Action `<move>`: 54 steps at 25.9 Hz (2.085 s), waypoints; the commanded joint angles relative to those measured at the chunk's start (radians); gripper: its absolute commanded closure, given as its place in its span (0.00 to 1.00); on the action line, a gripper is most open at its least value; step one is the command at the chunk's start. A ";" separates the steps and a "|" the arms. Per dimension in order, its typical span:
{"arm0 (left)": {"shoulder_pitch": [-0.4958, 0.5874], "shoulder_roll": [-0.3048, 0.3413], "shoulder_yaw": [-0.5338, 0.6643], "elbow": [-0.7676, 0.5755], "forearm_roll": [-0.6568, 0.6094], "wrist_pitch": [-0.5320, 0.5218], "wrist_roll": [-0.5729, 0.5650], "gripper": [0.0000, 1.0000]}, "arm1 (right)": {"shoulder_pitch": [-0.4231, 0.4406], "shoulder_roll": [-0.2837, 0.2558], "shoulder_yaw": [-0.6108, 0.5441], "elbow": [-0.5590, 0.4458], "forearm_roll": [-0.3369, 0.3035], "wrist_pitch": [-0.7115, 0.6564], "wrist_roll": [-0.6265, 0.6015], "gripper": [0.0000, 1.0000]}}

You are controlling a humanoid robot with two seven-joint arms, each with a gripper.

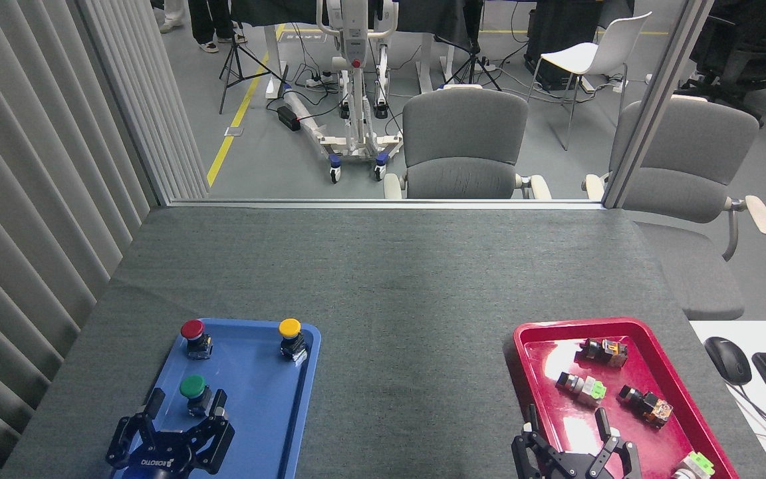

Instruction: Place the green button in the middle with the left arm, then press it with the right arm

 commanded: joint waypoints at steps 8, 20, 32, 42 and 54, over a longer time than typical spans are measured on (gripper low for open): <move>0.008 0.003 0.006 -0.001 0.001 0.000 0.004 0.00 | 0.005 -0.004 -0.025 -0.030 0.000 -0.002 -0.010 0.01; 0.008 0.006 0.006 0.002 0.003 -0.016 0.006 0.00 | 0.041 0.001 -0.054 -0.037 0.002 -0.002 -0.011 0.01; 0.008 0.008 0.005 0.002 0.000 -0.051 0.010 0.00 | 0.052 0.005 -0.072 -0.042 0.000 -0.016 -0.008 0.01; 0.006 0.006 0.005 0.013 -0.002 -0.049 0.007 0.00 | 0.060 -0.001 -0.071 -0.039 0.000 -0.016 -0.010 0.01; 0.002 0.002 0.005 0.019 0.000 -0.049 0.004 0.00 | 0.060 -0.007 -0.081 -0.037 -0.002 -0.010 -0.011 0.01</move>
